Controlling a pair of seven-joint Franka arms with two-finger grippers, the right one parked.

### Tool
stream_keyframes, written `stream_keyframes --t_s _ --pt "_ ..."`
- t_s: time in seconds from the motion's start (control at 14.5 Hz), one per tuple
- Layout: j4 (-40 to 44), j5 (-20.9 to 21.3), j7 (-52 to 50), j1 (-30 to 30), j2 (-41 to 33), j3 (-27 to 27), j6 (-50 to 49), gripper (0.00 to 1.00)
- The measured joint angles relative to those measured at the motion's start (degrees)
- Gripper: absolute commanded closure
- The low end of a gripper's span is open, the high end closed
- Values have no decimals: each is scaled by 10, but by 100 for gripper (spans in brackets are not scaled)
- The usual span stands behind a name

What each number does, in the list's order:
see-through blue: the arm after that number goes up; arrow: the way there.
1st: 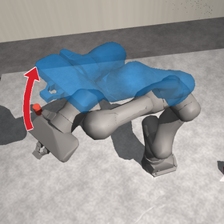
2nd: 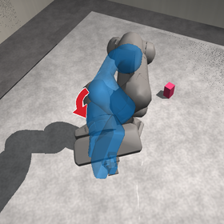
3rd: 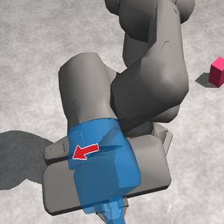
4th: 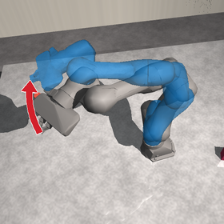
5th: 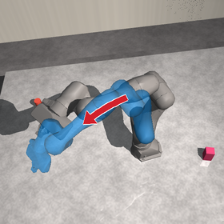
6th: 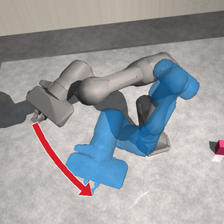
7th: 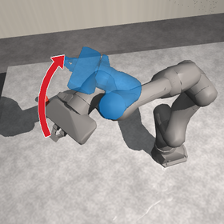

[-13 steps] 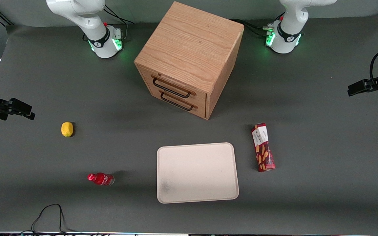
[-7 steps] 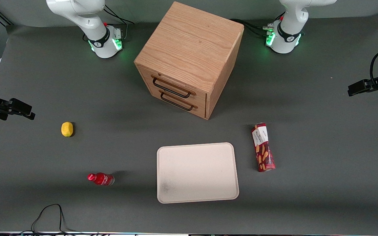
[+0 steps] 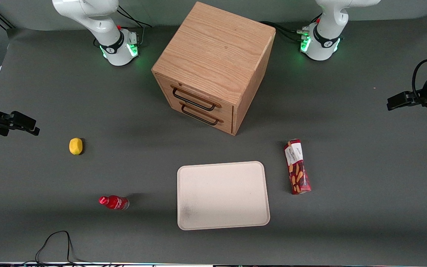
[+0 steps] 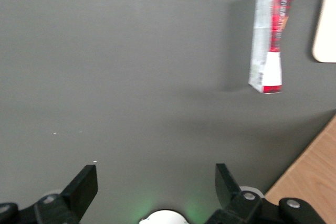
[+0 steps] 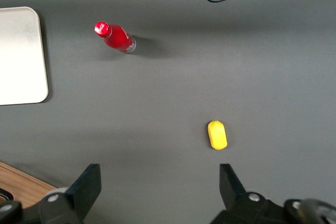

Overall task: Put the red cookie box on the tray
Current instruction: 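Move the left gripper toward the red plaid shortbread box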

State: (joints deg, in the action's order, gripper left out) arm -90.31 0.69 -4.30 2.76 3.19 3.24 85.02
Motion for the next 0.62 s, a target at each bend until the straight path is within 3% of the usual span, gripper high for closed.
stream_keyframes --t_s 0.28,0.62 --pt "45 -16 -28 16 24 -23 -1 0" --pt "166 -56 -95 22 99 -64 -23 0"
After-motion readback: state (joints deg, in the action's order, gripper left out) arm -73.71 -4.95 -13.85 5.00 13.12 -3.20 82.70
